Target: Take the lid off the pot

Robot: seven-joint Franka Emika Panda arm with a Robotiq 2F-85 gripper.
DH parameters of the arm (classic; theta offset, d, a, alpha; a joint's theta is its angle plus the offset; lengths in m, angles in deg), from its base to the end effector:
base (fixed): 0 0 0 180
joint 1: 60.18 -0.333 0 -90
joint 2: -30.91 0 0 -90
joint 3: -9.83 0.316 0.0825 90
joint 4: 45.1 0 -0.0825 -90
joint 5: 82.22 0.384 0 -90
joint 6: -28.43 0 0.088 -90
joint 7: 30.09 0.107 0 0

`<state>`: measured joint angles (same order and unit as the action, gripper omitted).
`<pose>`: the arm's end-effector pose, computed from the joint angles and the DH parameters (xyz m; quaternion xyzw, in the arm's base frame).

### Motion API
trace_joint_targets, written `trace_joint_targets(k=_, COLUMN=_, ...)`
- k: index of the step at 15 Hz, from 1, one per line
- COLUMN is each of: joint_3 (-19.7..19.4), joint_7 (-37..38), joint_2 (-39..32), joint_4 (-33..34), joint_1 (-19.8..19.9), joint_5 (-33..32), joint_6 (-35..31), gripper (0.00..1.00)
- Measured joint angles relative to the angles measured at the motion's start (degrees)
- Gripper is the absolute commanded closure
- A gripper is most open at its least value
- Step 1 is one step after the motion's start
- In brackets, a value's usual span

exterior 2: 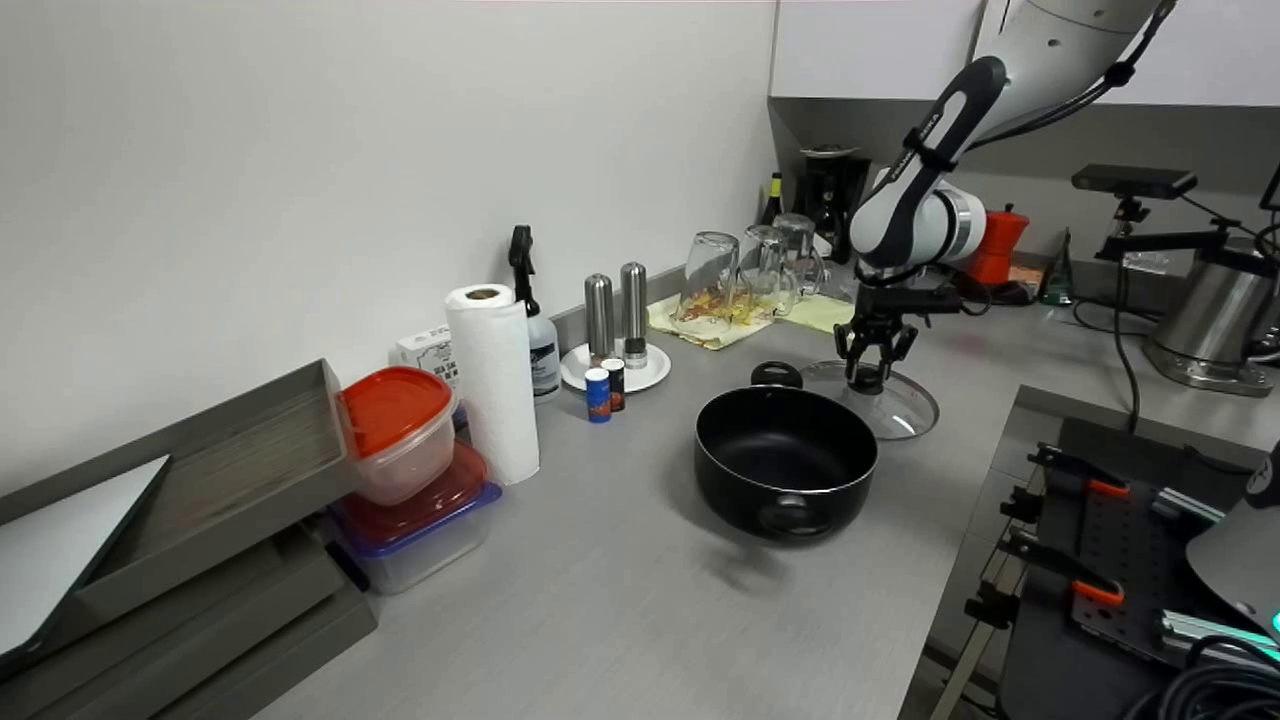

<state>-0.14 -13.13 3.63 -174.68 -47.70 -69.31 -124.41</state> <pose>0.4818 -0.2114 0.1465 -0.9055 0.4234 0.0274 0.0097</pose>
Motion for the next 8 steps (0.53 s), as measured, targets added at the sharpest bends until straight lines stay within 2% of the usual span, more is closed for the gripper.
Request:
trace_joint_targets(k=7, joint_3=0.8, joint_7=0.0, joint_2=-5.3, joint_4=3.2, joint_1=-0.1, joint_5=1.0, joint_6=-3.3, gripper=0.74)
trace_joint_targets(k=8, joint_3=0.8, joint_7=0.0, joint_2=-5.5, joint_4=3.5, joint_1=-0.1, joint_5=1.1, joint_6=-3.3, gripper=0.54)
